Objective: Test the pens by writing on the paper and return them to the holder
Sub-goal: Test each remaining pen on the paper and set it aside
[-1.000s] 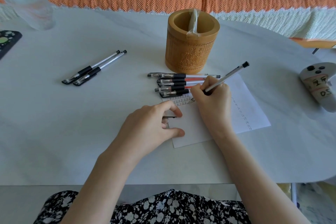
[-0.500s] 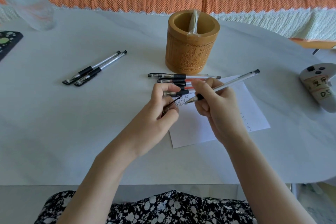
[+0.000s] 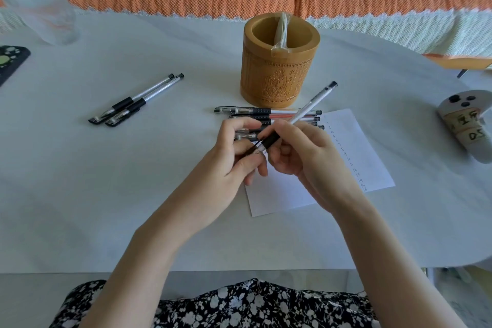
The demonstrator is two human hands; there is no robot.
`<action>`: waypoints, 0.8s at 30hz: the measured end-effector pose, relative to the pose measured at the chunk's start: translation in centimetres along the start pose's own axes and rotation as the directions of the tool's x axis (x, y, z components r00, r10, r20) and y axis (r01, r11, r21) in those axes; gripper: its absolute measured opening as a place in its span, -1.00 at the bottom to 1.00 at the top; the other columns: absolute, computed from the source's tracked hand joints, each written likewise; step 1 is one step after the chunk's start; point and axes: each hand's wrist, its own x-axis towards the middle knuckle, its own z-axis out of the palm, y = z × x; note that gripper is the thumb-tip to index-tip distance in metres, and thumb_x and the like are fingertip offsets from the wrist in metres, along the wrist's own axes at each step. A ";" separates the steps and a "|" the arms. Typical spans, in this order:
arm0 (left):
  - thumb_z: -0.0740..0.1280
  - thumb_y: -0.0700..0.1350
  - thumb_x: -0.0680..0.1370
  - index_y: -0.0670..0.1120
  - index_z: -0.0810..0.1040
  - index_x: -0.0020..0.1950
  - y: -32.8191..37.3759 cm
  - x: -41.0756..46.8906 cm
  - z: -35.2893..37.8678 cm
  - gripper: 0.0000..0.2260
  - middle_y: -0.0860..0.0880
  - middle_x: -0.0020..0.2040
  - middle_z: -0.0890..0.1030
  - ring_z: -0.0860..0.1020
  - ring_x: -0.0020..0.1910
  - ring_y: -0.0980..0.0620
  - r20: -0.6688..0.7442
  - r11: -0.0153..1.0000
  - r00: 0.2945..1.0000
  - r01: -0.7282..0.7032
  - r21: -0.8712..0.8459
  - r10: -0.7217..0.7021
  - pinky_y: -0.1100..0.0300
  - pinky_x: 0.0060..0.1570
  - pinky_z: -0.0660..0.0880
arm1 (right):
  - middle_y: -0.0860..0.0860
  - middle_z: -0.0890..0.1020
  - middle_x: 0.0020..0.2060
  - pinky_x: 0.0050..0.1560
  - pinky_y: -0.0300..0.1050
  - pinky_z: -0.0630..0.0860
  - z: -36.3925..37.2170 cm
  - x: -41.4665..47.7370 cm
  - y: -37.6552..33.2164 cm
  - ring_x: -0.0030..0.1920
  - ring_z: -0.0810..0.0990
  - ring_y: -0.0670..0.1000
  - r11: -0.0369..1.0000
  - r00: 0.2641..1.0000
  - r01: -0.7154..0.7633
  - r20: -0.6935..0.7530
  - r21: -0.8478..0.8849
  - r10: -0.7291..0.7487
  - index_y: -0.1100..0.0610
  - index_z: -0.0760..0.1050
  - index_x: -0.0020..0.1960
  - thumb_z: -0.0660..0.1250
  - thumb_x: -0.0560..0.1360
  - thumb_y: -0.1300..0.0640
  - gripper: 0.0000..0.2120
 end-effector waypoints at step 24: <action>0.34 -0.08 0.53 -0.06 0.54 -0.07 -0.6 1.2 -1.0 -0.93 0.10 -0.33 0.63 0.47 -0.44 0.12 -0.358 0.965 0.928 -0.005 0.262 0.102 0.16 -0.31 0.43 | -0.01 0.52 -0.55 -0.51 -0.33 0.30 0.3 -0.1 0.3 -0.57 0.39 -0.10 0.981 0.929 0.025 -0.359 -0.193 -0.095 0.20 0.55 -0.20 0.36 0.49 0.03 -0.77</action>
